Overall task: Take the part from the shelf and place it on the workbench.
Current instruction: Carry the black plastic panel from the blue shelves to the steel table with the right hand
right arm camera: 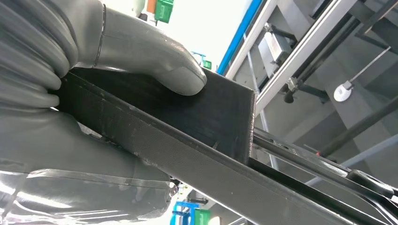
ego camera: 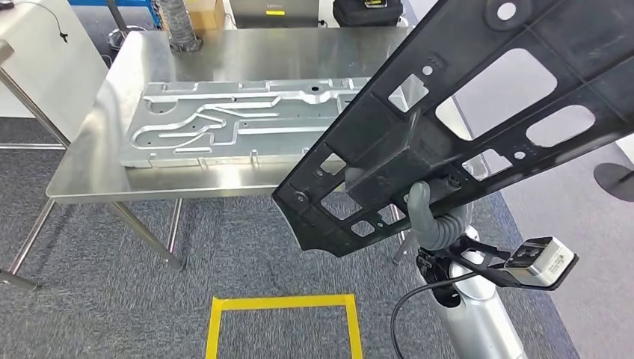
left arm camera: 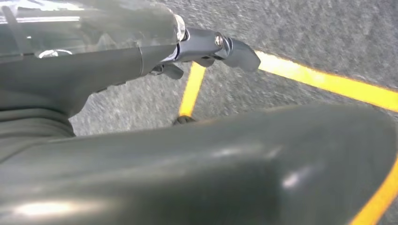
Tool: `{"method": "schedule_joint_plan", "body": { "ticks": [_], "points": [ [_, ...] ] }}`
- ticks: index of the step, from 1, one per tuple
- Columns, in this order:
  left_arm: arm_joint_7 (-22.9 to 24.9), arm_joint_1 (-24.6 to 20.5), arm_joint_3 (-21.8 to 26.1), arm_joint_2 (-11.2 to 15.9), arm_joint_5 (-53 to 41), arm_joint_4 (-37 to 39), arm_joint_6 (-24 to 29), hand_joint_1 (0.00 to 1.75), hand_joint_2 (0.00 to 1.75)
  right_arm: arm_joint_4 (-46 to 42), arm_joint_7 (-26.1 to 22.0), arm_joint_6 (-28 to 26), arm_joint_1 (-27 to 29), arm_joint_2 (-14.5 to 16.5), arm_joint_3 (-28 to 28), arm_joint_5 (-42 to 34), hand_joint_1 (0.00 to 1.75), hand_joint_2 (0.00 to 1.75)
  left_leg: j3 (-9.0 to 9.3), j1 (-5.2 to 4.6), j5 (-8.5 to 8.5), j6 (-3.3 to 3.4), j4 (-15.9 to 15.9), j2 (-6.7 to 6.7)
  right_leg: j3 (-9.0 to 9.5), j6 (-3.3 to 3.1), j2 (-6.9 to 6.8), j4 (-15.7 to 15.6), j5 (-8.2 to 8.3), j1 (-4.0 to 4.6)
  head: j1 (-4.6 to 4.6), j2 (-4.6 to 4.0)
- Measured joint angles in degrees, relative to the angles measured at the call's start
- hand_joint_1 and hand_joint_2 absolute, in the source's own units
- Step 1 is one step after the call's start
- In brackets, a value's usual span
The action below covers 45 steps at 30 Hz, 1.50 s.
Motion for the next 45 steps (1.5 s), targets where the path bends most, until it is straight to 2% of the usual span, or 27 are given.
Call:
{"method": "schedule_joint_plan", "body": {
  "ticks": [3, 4, 5, 7, 9, 10, 12, 13, 14, 15, 17, 18, 19, 23, 25, 27, 28, 29, 31, 33, 34, 38, 40, 42, 43, 44, 45],
  "points": [
    [-0.1, 0.1, 0.1, -0.1, 0.1, 0.0, 0.0, 0.00, 0.00, 0.6, 0.0, -0.1, -0.1, 0.1, -0.2, 0.0, 1.75, 1.75, 3.17, -0.19, -3.26, -0.67, 0.2, -0.20, -0.52, -0.86, -0.21, -8.4, 13.49, 0.40, 0.01, 0.00],
    [-0.2, 0.0, 0.1, -0.1, 0.1, 0.1, 0.0, 0.00, 0.00, 0.7, 0.0, -0.4, -0.2, 0.2, -0.3, 0.1, 1.75, 1.75, 3.96, -0.27, -4.05, -1.02, 0.2, -0.25, -0.48, -1.30, -0.24, -9.4, 16.20, 0.56, 0.01, 0.01],
    [-0.4, -0.2, 0.1, -0.1, 0.2, 0.1, 0.0, 0.00, 0.00, 0.6, 0.0, -0.9, -0.5, 0.3, -0.5, 0.4, 1.75, 1.75, 4.37, -0.30, -4.30, -1.41, 0.5, -0.28, -0.19, -1.78, -0.23, -9.5, 16.51, 0.73, 0.00, 0.01],
    [-0.9, -0.6, 0.2, -0.1, 0.5, 0.1, -0.1, 0.00, 0.00, 0.0, 0.0, -2.9, -1.4, 0.5, -1.0, 2.0, 1.75, 1.75, 3.24, -0.22, -3.05, -2.04, 3.7, -0.11, 0.80, -2.67, -0.13, -9.7, 15.55, 0.63, -0.02, 0.01],
    [-1.1, -0.8, 0.4, -0.1, 0.7, 0.1, -0.2, 0.00, 0.00, -0.6, 0.0, -7.1, -2.0, 0.6, -1.6, 6.0, 1.75, 1.75, -1.26, -0.08, -2.23, -2.54, 10.6, 0.13, 2.17, -3.31, -0.14, -10.3, 14.69, 0.49, -0.02, 0.01],
    [-1.2, -0.8, 0.4, -0.1, 0.7, 0.1, -0.2, 0.00, 0.00, -0.8, 0.0, -10.4, -2.3, 0.6, -1.8, 9.1, 1.75, 1.75, -3.88, -0.02, -3.31, -2.75, 14.1, 0.23, 2.88, -3.51, -0.12, -10.5, 14.13, 0.49, -0.02, 0.01],
    [-1.3, -0.6, 0.5, -0.1, 0.7, 0.1, -0.2, 0.00, 0.00, -1.1, 0.6, -18.5, -3.1, 0.6, -2.3, 17.1, 1.75, 1.75, -8.26, 0.07, -7.70, -2.98, 18.0, 0.31, 4.27, -3.62, 0.03, -10.6, 12.90, 0.49, -0.02, 0.01],
    [-1.4, -0.5, 0.5, -0.1, 0.7, 0.1, -0.2, 0.00, 0.00, -1.1, 1.3, -22.5, -3.6, 0.6, -2.5, 21.2, 1.75, 1.75, -9.58, 0.10, -9.26, -3.01, 17.9, 0.35, 5.02, -3.62, 0.12, -10.6, 12.28, 0.49, -0.02, 0.01],
    [-1.4, -0.5, 0.6, 0.0, 0.7, 0.1, -0.2, 0.00, 0.00, -1.1, 2.5, -26.1, -4.4, 0.6, -2.6, 25.4, 1.75, 1.75, -10.25, 0.11, -9.25, -2.96, 16.5, 0.40, 5.81, -3.57, 0.19, -10.6, 11.67, 0.48, -0.02, 0.01],
    [-1.5, -0.4, 0.6, 0.1, 0.6, 0.1, -0.2, 0.00, 0.00, -1.0, 4.0, -29.2, -5.5, 0.5, -2.7, 29.4, 1.75, 1.75, -10.38, 0.11, -7.32, -2.85, 13.9, 0.48, 6.60, -3.49, 0.22, -10.6, 11.07, 0.46, -0.02, 0.01],
    [-1.6, -0.3, 0.8, 0.2, 0.5, 0.1, -0.3, 0.00, 0.00, 0.0, 7.8, -34.2, -8.3, 0.1, -2.7, 37.6, 1.75, 1.75, -10.02, 0.04, 0.17, -2.46, 6.8, 0.68, 7.80, -3.13, 0.35, -10.5, 10.01, 0.51, -0.02, 0.01],
    [-1.6, -0.3, 0.8, 0.2, 0.3, 0.1, -0.4, 0.00, 0.00, 1.1, 10.0, -36.0, -10.2, -0.3, -2.7, 41.6, 1.75, 1.75, -9.88, -0.04, 3.20, -2.25, 4.4, 0.74, 8.08, -2.82, 0.50, -10.3, 9.56, 0.59, -0.02, 0.00],
    [-1.6, -0.3, 0.9, 0.2, 0.2, 0.1, -0.4, 0.00, 0.00, 2.7, 12.2, -37.3, -12.4, -0.8, -2.7, 45.7, 1.75, 1.75, -9.85, -0.16, 5.10, -2.01, 3.1, 0.75, 8.22, -2.45, 0.65, -10.2, 9.16, 0.64, -0.02, 0.00],
    [-1.9, -0.7, 0.9, 0.2, -0.1, 0.1, -0.9, 0.00, 0.00, 12.2, 20.2, -38.3, -22.2, -2.6, -2.4, 60.7, 1.75, 1.75, -9.41, 0.01, 6.10, -0.92, 2.4, 0.67, 7.86, -1.14, 0.56, -8.9, 7.58, 0.65, -0.02, 0.01],
    [-2.0, -0.9, 0.9, 0.2, -0.3, 0.1, -1.1, 0.00, 0.00, 18.8, 24.3, -37.1, -27.5, -3.0, -1.6, 69.6, 1.75, 1.75, -9.09, 0.13, 6.02, -0.50, 2.1, 0.71, 5.06, -0.61, 0.26, -3.4, 4.87, 0.48, -0.01, 0.01],
    [-2.2, -1.0, 0.9, 0.2, -0.6, 0.1, -1.3, 0.00, 0.00, 27.3, 28.2, -34.7, -32.8, -3.0, 0.4, 78.9, 1.75, 1.75, -8.91, 0.10, 5.73, -0.28, 2.2, 0.74, 0.61, -0.27, 0.16, 4.1, 2.48, 0.32, -0.01, 0.00],
    [-2.3, -1.1, 0.9, 0.2, -0.8, 0.1, -1.3, 0.00, 0.00, 32.1, 29.7, -33.4, -35.3, -2.9, 1.7, 82.9, 1.75, 1.75, -8.77, 0.10, 5.55, -0.27, 2.2, 0.69, -0.89, -0.18, 0.11, 6.1, 2.63, 0.22, -0.01, 0.00],
    [-2.4, -1.1, 0.9, 0.2, -1.0, 0.1, -1.4, 0.00, 0.00, 36.8, 30.8, -32.2, -37.5, -2.6, 3.2, 86.2, 1.75, 1.75, -8.57, 0.11, 5.36, -0.31, 2.2, 0.58, -1.35, -0.16, 0.06, 5.8, 3.93, 0.12, -0.01, 0.01],
    [-2.8, -1.1, 0.8, 0.2, -1.5, 0.1, -1.6, 0.00, 0.00, 45.9, 31.8, -30.4, -41.7, -1.8, 6.3, 90.9, 1.75, 1.75, -8.05, 0.12, 4.84, -0.57, 2.4, 0.27, 0.66, -0.41, -0.01, -0.8, 8.93, -0.02, 0.00, 0.01],
    [-3.5, -1.2, 0.8, 0.1, -1.9, 0.1, -2.2, 0.00, 0.00, 54.5, 30.9, -28.6, -45.3, -0.3, 9.3, 93.5, 1.75, 1.75, -7.85, -0.01, 4.38, -1.05, 2.6, 0.02, 3.21, -0.90, 0.01, -7.5, 12.12, 0.21, -0.01, 0.01],
    [-3.9, -1.3, 0.7, 0.1, -2.1, 0.1, -2.6, 0.00, 0.00, 58.5, 30.0, -27.6, -46.5, 0.6, 10.8, 94.2, 1.75, 1.75, -7.86, -0.02, 4.27, -1.31, 2.6, -0.05, 3.82, -1.16, 0.03, -9.1, 12.43, 0.38, -0.02, 0.01],
    [-5.0, -1.5, 0.3, 0.1, -2.4, 0.1, -3.3, 0.00, 0.00, 70.5, 26.0, -25.7, -47.6, 4.5, 15.7, 94.9, 1.75, 1.75, -8.22, 0.16, 3.45, -2.50, 3.2, 0.04, 4.54, -2.37, -0.05, -10.3, 11.98, 0.45, -0.02, 0.00],
    [-5.5, -1.5, 0.2, 0.0, -2.5, 0.1, -3.3, 0.00, 0.00, 74.4, 25.0, -26.2, -47.3, 6.1, 17.2, 94.8, 1.75, 1.75, -10.56, 0.25, 1.09, -3.01, 7.9, 0.29, 5.02, -3.01, -0.15, -10.7, 11.90, 0.27, -0.03, 0.00],
    [-6.0, -1.5, 0.1, 0.0, -2.7, 0.1, -3.2, 0.00, 0.00, 77.5, 24.4, -27.3, -46.4, 7.5, 18.3, 94.4, 1.75, 1.75, -14.65, 0.32, -1.52, -3.36, 15.6, 0.43, 5.41, -3.38, -0.16, -10.7, 11.58, 0.36, -0.02, 0.00],
    [-6.2, -1.4, 0.0, 0.0, -2.8, 0.1, -3.1, 0.00, 0.00, 78.8, 24.3, -28.0, -45.6, 7.9, 18.7, 94.1, 1.75, 1.75, -16.21, 0.34, -1.80, -3.47, 18.0, 0.47, 5.66, -3.44, -0.16, -10.7, 11.38, 0.40, -0.02, 0.00],
    [-6.4, -1.3, 0.0, 0.0, -3.0, 0.1, -3.0, 0.00, 0.00, 79.7, 24.2, -28.9, -44.8, 8.3, 19.0, 93.7, 1.75, 1.75, -16.82, 0.34, -0.95, -3.52, 18.4, 0.52, 5.93, -3.40, -0.16, -10.7, 11.16, 0.42, -0.02, 0.00],
    [-6.5, -1.2, -0.1, 0.0, -3.1, 0.1, -2.8, 0.00, 0.00, 80.6, 24.1, -30.0, -44.0, 8.5, 19.2, 93.0, 1.75, 1.75, -16.31, 0.35, 0.88, -3.49, 16.5, 0.57, 6.20, -3.31, -0.16, -10.6, 10.90, 0.43, -0.02, 0.00]
  ]
}}
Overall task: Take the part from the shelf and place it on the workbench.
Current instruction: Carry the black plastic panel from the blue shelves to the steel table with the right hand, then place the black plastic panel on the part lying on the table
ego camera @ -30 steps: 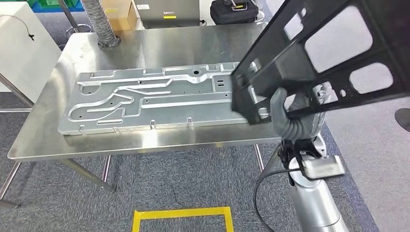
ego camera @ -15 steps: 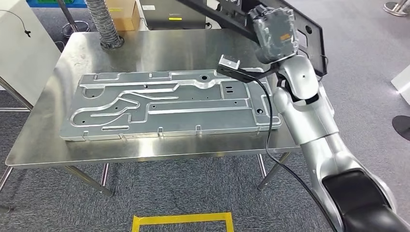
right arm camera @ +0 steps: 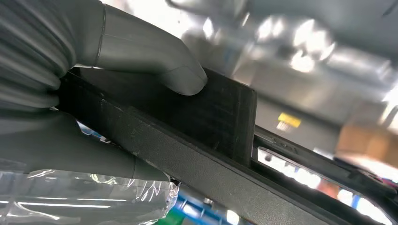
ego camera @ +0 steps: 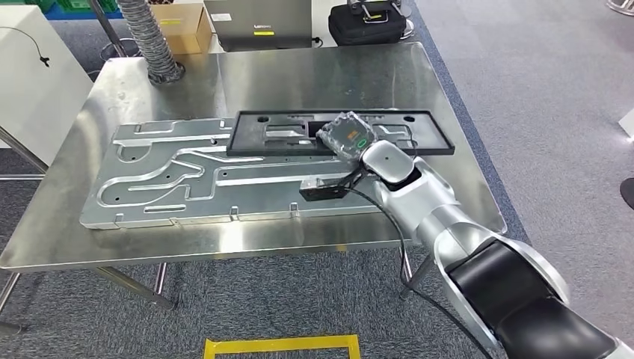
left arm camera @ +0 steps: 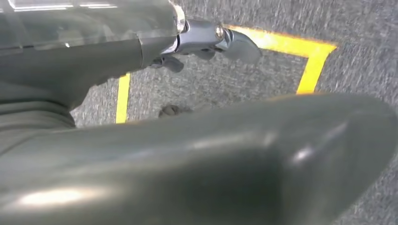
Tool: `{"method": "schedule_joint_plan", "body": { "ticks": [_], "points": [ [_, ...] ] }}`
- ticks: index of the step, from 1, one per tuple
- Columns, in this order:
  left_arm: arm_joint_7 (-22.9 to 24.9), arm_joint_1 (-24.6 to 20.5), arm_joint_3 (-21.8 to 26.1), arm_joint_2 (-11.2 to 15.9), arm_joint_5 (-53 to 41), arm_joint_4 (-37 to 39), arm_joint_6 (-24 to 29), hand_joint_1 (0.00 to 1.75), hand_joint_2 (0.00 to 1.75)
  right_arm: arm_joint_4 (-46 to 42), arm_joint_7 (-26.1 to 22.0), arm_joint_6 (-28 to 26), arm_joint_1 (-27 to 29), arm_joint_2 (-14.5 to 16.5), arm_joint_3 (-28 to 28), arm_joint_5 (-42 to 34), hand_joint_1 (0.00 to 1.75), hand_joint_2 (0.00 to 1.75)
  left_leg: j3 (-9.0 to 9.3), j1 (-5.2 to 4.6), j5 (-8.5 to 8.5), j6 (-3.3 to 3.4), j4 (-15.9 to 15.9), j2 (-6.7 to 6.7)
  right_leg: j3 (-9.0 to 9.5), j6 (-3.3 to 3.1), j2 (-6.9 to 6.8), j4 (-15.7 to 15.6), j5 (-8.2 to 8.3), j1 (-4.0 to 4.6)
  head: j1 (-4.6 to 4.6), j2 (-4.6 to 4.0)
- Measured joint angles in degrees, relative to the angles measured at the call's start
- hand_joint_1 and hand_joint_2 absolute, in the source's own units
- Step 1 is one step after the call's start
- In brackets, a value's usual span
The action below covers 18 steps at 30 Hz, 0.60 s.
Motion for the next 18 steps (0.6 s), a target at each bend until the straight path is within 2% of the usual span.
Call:
{"method": "schedule_joint_plan", "body": {
  "ticks": [2, 3, 4, 7, 9, 10, 12, 13, 14, 15, 17, 18],
  "points": [
    [-0.3, 0.2, 0.0, 0.1, -0.3, 0.0, 0.4, 0.00, 0.00, 1.1, -0.5, -2.6, 1.0, 0.2, 0.1, -2.0, 1.75, 1.75, 3.11, 0.00, 4.28, 0.25, -7.5, 0.05, 0.37, 0.35, 0.05, 0.3, -0.62, 0.06, 0.00, -0.01],
    [-0.4, 0.2, -0.1, 0.1, -0.4, 0.0, 0.6, 0.00, 0.00, 1.4, -0.8, -4.0, 1.3, 0.2, 0.1, -3.0, 1.75, 1.75, 4.51, -0.05, 5.38, 0.46, -10.7, 0.04, 0.37, 0.58, 0.11, 0.5, -0.89, 0.15, 0.01, -0.01],
    [-0.5, 0.2, -0.1, 0.2, -0.6, 0.0, 0.6, 0.00, 0.00, 1.8, -1.2, -5.2, 1.5, 0.2, 0.1, -3.9, 1.75, 1.75, 5.35, -0.11, 5.76, 0.69, -12.6, 0.03, 0.30, 0.83, 0.17, 0.7, -1.06, 0.25, 0.01, -0.01],
    [-0.6, 0.3, -0.3, 0.2, -1.1, 0.0, 0.7, 0.00, 0.00, 2.6, -2.2, -7.8, 2.7, 0.2, -0.1, -5.8, 1.75, 1.75, 5.76, -0.09, 5.44, 1.57, -13.5, 0.02, 0.25, 1.64, 0.23, 0.7, -1.31, 0.30, 0.01, 0.01],
    [-0.7, 0.2, -0.6, 0.2, -1.3, 0.0, 0.7, 0.00, 0.00, 3.0, -3.0, -9.5, 3.6, 0.1, -0.5, -7.0, 1.75, 1.75, 6.02, 0.10, 5.53, 2.24, -13.9, 0.06, -0.51, 2.17, 0.20, 2.6, -2.78, 0.22, 0.01, 0.01],
    [-0.8, 0.1, -0.8, 0.2, -1.5, 0.0, 0.7, 0.00, 0.44, 3.2, -3.4, -10.4, 4.1, 0.1, -0.8, -7.6, 1.31, 1.31, 6.14, 0.16, 5.54, 2.51, -14.0, 0.09, -1.81, 2.40, 0.18, 5.4, -4.31, 0.13, 0.01, 0.01],
    [-0.9, -0.2, -1.1, 0.2, -1.7, 0.0, 0.7, 0.00, 1.31, 3.5, -4.2, -11.9, 5.3, 0.0, -1.4, -8.6, 0.44, 0.44, 6.24, 0.10, 5.43, 2.83, -14.1, 0.10, -5.67, 2.71, 0.15, 13.1, -7.57, 0.02, 0.00, 0.00],
    [-1.0, -0.3, -1.3, 0.2, -1.8, 0.0, 0.7, 0.00, 1.75, 3.7, -4.7, -12.4, 6.1, 0.0, -1.6, -9.0, 0.00, 0.00, 6.31, 0.09, 5.36, 2.90, -14.0, 0.09, -7.24, 2.80, 0.15, 15.9, -8.24, -0.02, 0.00, 0.01],
    [-1.0, -0.4, -1.4, 0.2, -1.9, 0.0, 0.7, 0.00, 1.75, 3.9, -5.2, -12.8, 6.8, -0.1, -1.9, -9.4, 0.00, 0.00, 6.40, 0.08, 5.30, 2.92, -14.0, 0.07, -7.85, 2.82, 0.15, 16.7, -7.77, -0.05, 0.00, 0.01],
    [-1.1, -0.4, -1.4, 0.2, -2.1, 0.0, 0.8, 0.00, 1.75, 4.1, -5.6, -13.2, 7.4, -0.1, -2.1, -9.7, 0.00, 0.00, 6.53, 0.07, 5.23, 2.89, -14.0, 0.03, -7.39, 2.74, 0.14, 15.3, -6.33, -0.05, 0.00, 0.01],
    [-1.2, -0.5, -1.6, 0.2, -2.2, 0.0, 1.0, 0.00, 1.75, 4.4, -6.2, -13.4, 8.1, -0.1, -2.5, -10.2, 0.00, 0.00, 6.81, 0.04, 5.05, 2.69, -14.0, -0.01, -3.97, 2.28, 0.12, 7.6, -2.22, 0.02, 0.00, 0.00],
    [-1.2, -0.5, -1.6, 0.1, -2.2, 0.0, 1.2, 0.00, 1.75, 4.6, -6.3, -13.4, 8.3, -0.1, -2.6, -10.4, 0.00, 0.00, 6.87, -0.08, 4.95, 2.50, -13.9, 0.00, -2.35, 2.03, 0.10, 4.0, -0.82, 0.17, 0.01, 0.00]
  ]
}}
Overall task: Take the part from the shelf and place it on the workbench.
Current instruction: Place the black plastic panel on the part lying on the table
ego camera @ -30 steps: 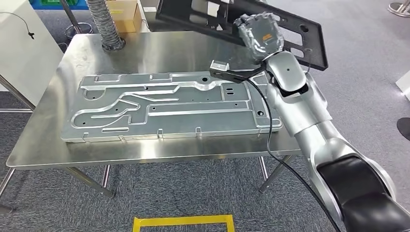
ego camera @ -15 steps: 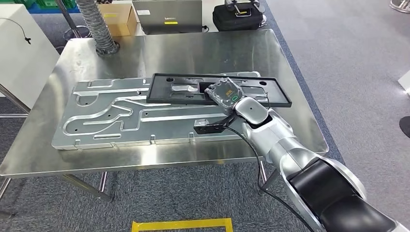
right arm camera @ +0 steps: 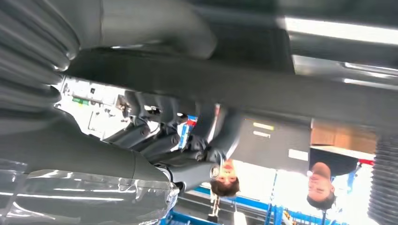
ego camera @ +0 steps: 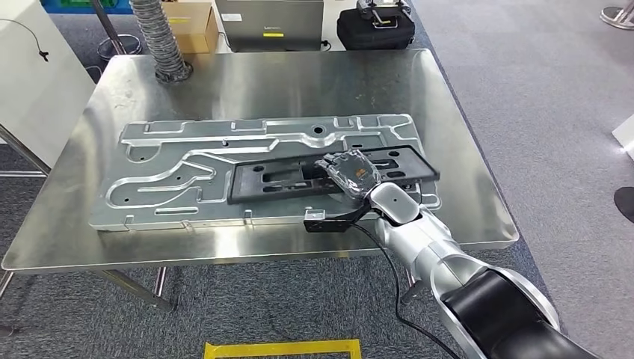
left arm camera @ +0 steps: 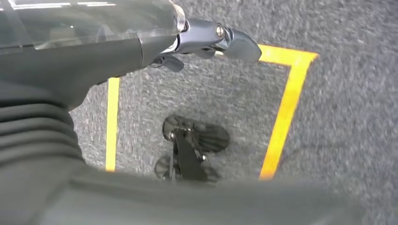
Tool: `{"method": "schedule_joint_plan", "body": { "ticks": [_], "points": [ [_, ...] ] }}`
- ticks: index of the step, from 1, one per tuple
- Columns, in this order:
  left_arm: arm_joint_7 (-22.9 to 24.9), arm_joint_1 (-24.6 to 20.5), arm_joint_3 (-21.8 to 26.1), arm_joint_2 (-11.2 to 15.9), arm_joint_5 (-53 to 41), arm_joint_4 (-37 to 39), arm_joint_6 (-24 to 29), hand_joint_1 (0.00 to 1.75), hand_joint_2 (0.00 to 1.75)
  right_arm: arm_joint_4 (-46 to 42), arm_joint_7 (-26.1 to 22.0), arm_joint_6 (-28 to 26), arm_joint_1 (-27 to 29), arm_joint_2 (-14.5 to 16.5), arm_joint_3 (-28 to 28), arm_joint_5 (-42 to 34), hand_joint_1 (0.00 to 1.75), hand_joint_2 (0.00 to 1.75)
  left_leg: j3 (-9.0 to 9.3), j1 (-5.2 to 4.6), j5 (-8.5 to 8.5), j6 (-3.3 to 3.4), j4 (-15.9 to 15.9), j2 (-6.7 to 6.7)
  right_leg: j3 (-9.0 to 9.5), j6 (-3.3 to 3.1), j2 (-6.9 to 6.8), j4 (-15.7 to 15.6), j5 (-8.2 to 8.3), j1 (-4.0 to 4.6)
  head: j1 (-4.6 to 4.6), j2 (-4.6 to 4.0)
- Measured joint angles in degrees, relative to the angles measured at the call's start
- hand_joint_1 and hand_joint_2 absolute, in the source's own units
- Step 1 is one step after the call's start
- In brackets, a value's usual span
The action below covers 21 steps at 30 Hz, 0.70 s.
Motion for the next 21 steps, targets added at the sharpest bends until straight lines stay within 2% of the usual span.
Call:
{"method": "schedule_joint_plan", "body": {
  "ticks": [1, 2, 4, 6, 7, 9, 10, 11, 12, 14, 16, 17, 19, 21],
  "points": [
    [0.0, -0.1, 0.0, 0.0, 0.0, 0.0, 0.1, 0.00, 1.75, 0.1, 0.0, 0.1, 0.1, 0.0, -0.1, -0.2, 0.00, 0.00, 0.02, -0.08, -0.07, -0.24, 0.0, 0.02, 1.09, -0.22, 0.00, -2.4, 0.78, 0.15, 0.01, -0.01],
    [-0.1, -0.1, -0.1, -0.1, 0.0, 0.0, 0.2, 0.00, 1.75, 0.1, 0.0, 0.2, 0.3, 0.0, -0.2, -0.4, 0.00, 0.00, 0.04, -0.13, -0.11, -0.53, 0.0, 0.04, 1.51, -0.40, 0.02, -3.4, 0.89, 0.32, 0.01, -0.01],
    [-0.2, -0.2, -0.2, 0.0, -0.1, 0.0, 0.3, 0.00, 1.75, 0.3, 0.0, 0.5, 0.8, -0.1, -0.3, -0.7, 0.00, 0.00, 0.15, -0.16, -0.14, -1.16, -0.1, 0.06, 1.67, -0.85, 0.07, -3.7, 1.03, 0.27, 0.01, 0.00],
    [-0.4, -0.3, -0.2, 0.0, -0.1, 0.0, 0.2, 0.00, 1.75, 0.6, 0.0, 1.0, 1.1, -0.3, -0.6, -1.0, 0.00, 0.00, -0.19, -0.16, -1.27, -1.70, 1.2, 0.11, 2.08, -1.47, 0.01, -4.3, 1.34, -0.09, -0.01, 0.00],
    [-0.5, -0.3, -0.2, 0.0, -0.1, 0.0, 0.1, 0.00, 1.75, 0.8, 0.0, 1.2, 1.3, -0.4, -0.7, -1.1, 0.00, 0.00, -1.04, -0.12, -2.68, -1.93, 3.3, 0.13, 2.25, -1.72, -0.02, -4.5, 1.48, -0.29, -0.01, 0.00],
    [-0.7, -0.3, -0.3, 0.0, -0.1, 0.0, 0.0, 0.00, 1.75, 1.1, 0.2, 1.7, 1.8, -0.6, -0.9, -1.4, 0.00, 0.00, -4.06, 0.05, -6.38, -2.28, 10.5, 0.15, 2.32, -1.92, -0.03, -4.6, 1.48, -0.21, -0.01, 0.00],
    [-0.8, -0.3, -0.3, 0.0, 0.0, 0.0, 0.0, 0.00, 1.75, 1.3, 0.3, 1.7, 2.2, -0.7, -1.1, -1.5, 0.00, 0.00, -5.50, 0.11, -7.57, -2.41, 13.8, 0.16, 2.33, -1.95, -0.03, -4.5, 1.47, -0.17, -0.01, -0.01],
    [-1.0, -0.3, -0.3, 0.0, 0.0, 0.0, -0.1, 0.00, 1.31, 1.5, 0.4, 1.5, 2.5, -0.9, -1.2, -1.8, 0.00, 0.00, -6.22, 0.13, -7.79, -2.49, 15.4, 0.16, 2.33, -1.95, -0.03, -4.5, 1.45, -0.14, -0.01, 0.00],
    [-1.1, -0.3, -0.3, 0.0, 0.1, 0.0, -0.3, 0.00, 0.87, 1.6, 0.4, 1.1, 2.9, -1.0, -1.5, -2.3, 0.00, 0.00, -5.88, 0.13, -6.91, -2.51, 14.9, 0.16, 2.33, -1.91, -0.01, -4.4, 1.42, -0.13, -0.01, 0.00],
    [-1.2, -0.3, -0.3, 0.0, 0.2, 0.0, -0.4, 0.00, 0.00, 1.7, -0.5, -0.3, 3.2, -1.2, -2.3, -4.5, 0.00, 0.00, -2.40, 0.13, -3.30, -2.30, 7.9, 0.17, 2.36, -1.67, 0.07, -4.2, 1.26, -0.16, 0.00, 0.00],
    [-1.4, -0.4, -0.3, 0.0, 0.3, 0.0, -0.5, 0.00, 0.00, 1.3, -4.5, -2.4, 3.2, -1.2, -4.2, -10.0, 0.00, 0.00, 0.84, -0.02, -1.31, -1.82, 1.4, 0.15, 2.19, -1.17, 0.16, -3.8, 1.07, 0.02, 0.00, 0.00],
    [-1.4, -0.4, -0.3, 0.0, 0.3, 0.0, -0.5, 0.00, 0.00, 0.8, -7.8, -3.2, 3.3, -1.2, -5.7, -14.5, 0.00, 0.00, 1.42, -0.11, -1.24, -1.52, 0.2, 0.13, 2.08, -0.89, 0.17, -3.7, 1.05, 0.09, -0.01, 0.00],
    [-1.4, -0.4, -0.3, 0.0, 0.2, 0.0, -0.5, 0.00, 0.00, -2.9, -14.2, -3.4, 4.3, -1.1, -8.9, -27.7, 0.00, 0.00, 1.42, -0.15, -1.21, -0.84, 0.0, 0.06, 1.96, -0.25, 0.17, -3.8, 1.10, 0.12, -0.01, 0.00],
    [-1.3, -0.4, -0.3, -0.1, 0.1, 0.0, -0.5, 0.00, 0.00, -10.0, -16.8, -2.8, 5.9, -1.5, -10.5, -42.1, 0.00, 0.00, 1.49, -0.02, -0.93, -0.17, -0.3, 0.09, 1.50, 0.35, 0.12, -2.6, 0.07, 0.01, -0.01, -0.01]
  ]
}}
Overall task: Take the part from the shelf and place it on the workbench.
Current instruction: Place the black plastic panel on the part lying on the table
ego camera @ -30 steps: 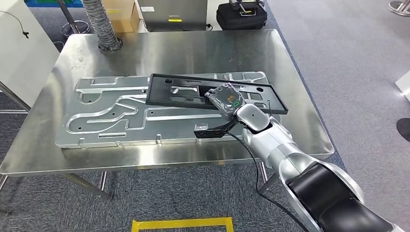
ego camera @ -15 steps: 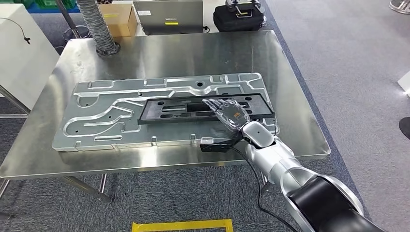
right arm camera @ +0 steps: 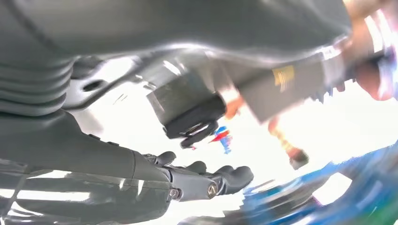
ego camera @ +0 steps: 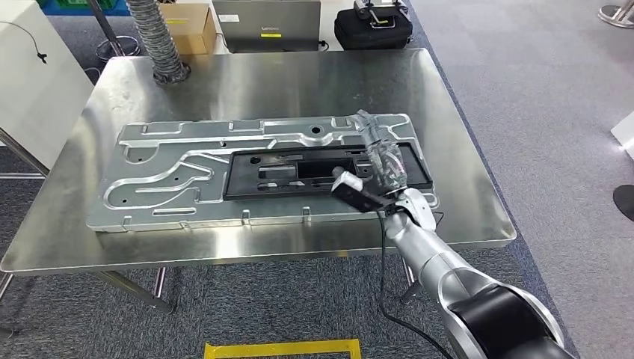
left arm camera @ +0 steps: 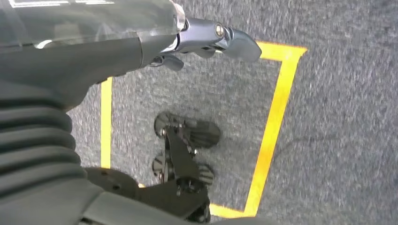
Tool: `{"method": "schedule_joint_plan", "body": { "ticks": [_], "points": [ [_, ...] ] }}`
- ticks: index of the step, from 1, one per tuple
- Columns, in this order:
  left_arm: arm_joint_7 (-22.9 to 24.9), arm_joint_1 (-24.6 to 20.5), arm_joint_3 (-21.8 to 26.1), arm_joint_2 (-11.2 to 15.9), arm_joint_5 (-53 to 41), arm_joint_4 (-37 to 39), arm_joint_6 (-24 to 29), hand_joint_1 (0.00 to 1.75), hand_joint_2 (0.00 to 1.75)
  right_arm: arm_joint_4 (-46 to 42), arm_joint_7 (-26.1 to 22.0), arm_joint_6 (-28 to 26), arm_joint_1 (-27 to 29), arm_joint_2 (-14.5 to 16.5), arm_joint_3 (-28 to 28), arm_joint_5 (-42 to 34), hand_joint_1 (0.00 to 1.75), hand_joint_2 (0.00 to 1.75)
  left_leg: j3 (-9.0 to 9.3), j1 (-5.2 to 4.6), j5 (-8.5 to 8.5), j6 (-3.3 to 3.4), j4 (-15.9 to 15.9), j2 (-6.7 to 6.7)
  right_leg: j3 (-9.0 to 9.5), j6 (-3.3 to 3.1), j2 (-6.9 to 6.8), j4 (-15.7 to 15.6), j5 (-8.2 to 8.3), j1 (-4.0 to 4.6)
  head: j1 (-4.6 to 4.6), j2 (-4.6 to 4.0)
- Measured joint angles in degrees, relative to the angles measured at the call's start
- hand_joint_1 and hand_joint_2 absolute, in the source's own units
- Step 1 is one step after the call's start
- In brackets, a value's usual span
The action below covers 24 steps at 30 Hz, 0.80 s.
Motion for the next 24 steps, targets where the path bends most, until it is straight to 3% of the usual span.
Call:
{"method": "schedule_joint_plan", "body": {
  "ticks": [2, 4, 5, 6, 7, 9, 11, 14, 16, 19, 20, 21, 22, 24],
  "points": [
    [0.3, -0.1, 0.0, 0.0, 0.0, 0.0, 0.1, 0.00, 0.00, -9.6, -0.4, 0.1, 2.1, -1.2, -0.1, -10.5, 0.00, 0.00, 0.01, 0.05, 0.16, 0.51, -0.2, 0.06, -2.31, 0.35, -0.06, 5.4, -3.33, -0.14, 0.00, 0.01],
    [0.6, -0.1, 0.0, 0.0, 0.2, 0.0, 0.2, 0.00, 0.00, -21.4, -0.5, -0.4, 5.0, -2.7, -0.6, -15.6, 0.00, 0.00, -0.04, -0.02, 0.12, 0.77, -0.2, 0.03, -5.70, 0.53, -0.09, 13.0, -6.86, -0.20, 0.00, 0.01],
    [0.7, 0.1, 0.0, 0.0, 0.4, 0.0, 0.4, 0.00, 0.00, -27.9, -0.2, -0.6, 6.4, -3.5, -1.3, -16.4, 0.00, 0.00, -0.03, -0.04, 0.05, 0.79, -0.1, -0.01, -6.65, 0.56, -0.08, 15.1, -7.30, -0.20, 0.00, 0.00],
    [0.8, 0.3, 0.0, 0.0, 0.7, 0.0, 0.5, 0.00, 0.00, -34.8, 0.2, -0.7, 7.7, -4.2, -2.3, -16.7, 0.00, 0.00, -0.01, -0.05, -0.04, 0.77, 0.0, -0.05, -6.62, 0.55, -0.09, 15.1, -6.59, -0.20, 0.00, 0.00],
    [0.9, 0.5, 0.1, 0.0, 1.1, 0.0, 0.7, 0.00, 0.00, -41.5, 0.7, -0.5, 8.8, -4.8, -3.5, -17.0, 0.00, 0.00, 0.03, -0.06, -0.16, 0.72, 0.1, -0.07, -5.52, 0.48, -0.10, 12.8, -4.87, -0.20, 0.00, 0.01],
    [0.8, 0.7, 0.4, -0.1, 2.0, 0.0, 0.8, 0.00, 0.00, -53.8, 1.2, 0.5, 10.3, -5.9, -6.2, -17.9, 0.00, 0.00, 0.19, -0.11, -0.45, 0.46, 0.3, -0.14, -1.62, 0.16, -0.19, 4.8, -1.04, -0.12, 0.01, 0.00],
    [0.6, 0.9, 0.8, -0.2, 2.8, 0.0, 0.7, 0.00, 0.00, -63.9, 0.7, 1.2, 12.8, -6.8, -9.0, -19.0, 0.00, 0.00, 0.26, -0.20, -0.62, 0.05, 0.4, -0.30, 0.76, -0.26, -0.27, -0.3, 0.35, 0.18, 0.01, 0.00],
    [0.0, 1.4, 1.6, -0.3, 3.8, 0.0, 0.3, 0.00, 0.00, -76.6, -0.5, 0.3, 19.1, -7.4, -14.0, -19.8, 0.00, 0.00, 0.43, -0.15, -0.83, -0.73, 0.2, -0.42, 1.23, -1.01, -0.33, -1.3, 0.27, 0.30, 0.01, 0.00],
    [-0.5, 1.5, 2.1, -0.4, 4.2, 0.0, 0.0, 0.00, 0.00, -82.2, -0.9, -1.5, 24.0, -7.4, -17.5, -19.9, 0.00, 0.00, -0.15, -0.17, -2.51, -1.24, 2.2, -0.24, 1.74, -1.63, -0.49, -1.8, 0.41, -0.06, 0.00, 0.00],
    [-0.8, 1.5, 2.5, -0.6, 4.3, 0.0, -0.2, 0.00, 0.00, -87.6, -1.0, -3.6, 31.7, -7.4, -22.3, -20.3, 0.00, 0.00, -4.25, 0.00, -8.18, -1.74, 12.3, 0.00, 2.07, -2.15, -0.87, -2.1, 0.52, -0.12, 0.00, 0.01],
    [-0.9, 1.6, 2.6, -0.6, 4.3, 0.0, -0.2, 0.00, 0.00, -88.6, -1.0, -3.9, 33.6, -7.4, -23.5, -20.6, 0.00, 0.00, -5.38, 0.03, -9.36, -1.84, 15.2, 0.02, 2.00, -2.20, -0.89, -2.0, 0.58, -0.11, 0.00, 0.01],
    [-0.9, 1.7, 2.6, -0.6, 4.3, 0.0, -0.2, 0.00, 0.00, -89.3, -1.0, -4.1, 35.2, -7.4, -24.6, -21.0, 0.00, 0.00, -5.65, 0.04, -9.50, -1.88, 16.3, 0.03, 1.91, -2.19, -0.80, -2.0, 0.62, -0.11, 0.00, 0.01],
    [-0.9, 1.6, 2.7, -0.6, 4.3, 0.0, -0.2, 0.00, 0.00, -89.7, -1.0, -4.3, 36.9, -7.5, -25.7, -21.3, 0.00, 0.00, -4.83, 0.04, -8.59, -1.84, 15.2, 0.03, 1.88, -2.16, -0.70, -1.9, 0.66, -0.12, 0.00, 0.00],
    [-0.8, 1.5, 2.9, -0.6, 4.4, 0.0, -0.1, 0.00, 0.00, -89.9, -1.0, -4.5, 41.7, -7.5, -28.5, -21.9, 0.00, 0.00, -0.52, 0.00, -5.08, -1.47, 7.8, -0.01, 1.98, -1.90, -0.70, -1.8, 0.64, -0.07, 0.00, 0.00]
  ]
}}
